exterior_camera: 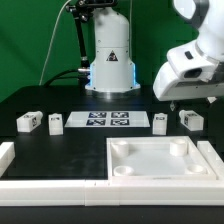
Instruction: Assemble one leg
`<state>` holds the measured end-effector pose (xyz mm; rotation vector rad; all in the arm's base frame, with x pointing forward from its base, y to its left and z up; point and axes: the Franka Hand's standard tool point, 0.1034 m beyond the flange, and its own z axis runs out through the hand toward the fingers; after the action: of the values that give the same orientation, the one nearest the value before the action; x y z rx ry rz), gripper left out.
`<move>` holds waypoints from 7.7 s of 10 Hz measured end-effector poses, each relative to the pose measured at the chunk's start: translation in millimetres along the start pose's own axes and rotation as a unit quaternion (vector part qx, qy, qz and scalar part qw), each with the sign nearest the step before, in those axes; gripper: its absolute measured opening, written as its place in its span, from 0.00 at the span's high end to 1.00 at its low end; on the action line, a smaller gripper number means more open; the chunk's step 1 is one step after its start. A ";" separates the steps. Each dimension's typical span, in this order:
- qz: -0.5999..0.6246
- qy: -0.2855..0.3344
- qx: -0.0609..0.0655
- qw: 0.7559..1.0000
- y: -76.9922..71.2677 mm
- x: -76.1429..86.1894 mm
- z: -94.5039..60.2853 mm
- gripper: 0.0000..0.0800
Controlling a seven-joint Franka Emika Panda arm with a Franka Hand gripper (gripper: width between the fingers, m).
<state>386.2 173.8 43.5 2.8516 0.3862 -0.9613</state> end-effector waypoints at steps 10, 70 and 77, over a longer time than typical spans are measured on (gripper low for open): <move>-0.012 -0.194 -0.005 0.981 -9.0 7.9 37.8 0.19; -0.048 0.509 -0.003 0.860 120.0 143.1 -205.2 0.64; -0.051 0.493 0.000 0.869 116.5 140.5 -181.7 0.64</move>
Offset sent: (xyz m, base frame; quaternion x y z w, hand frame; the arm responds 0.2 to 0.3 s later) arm -0.0077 0.0051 -0.0109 -0.0022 -0.1554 0.0115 0.9878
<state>631.3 123.5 104.7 3.0937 0.5924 0.5923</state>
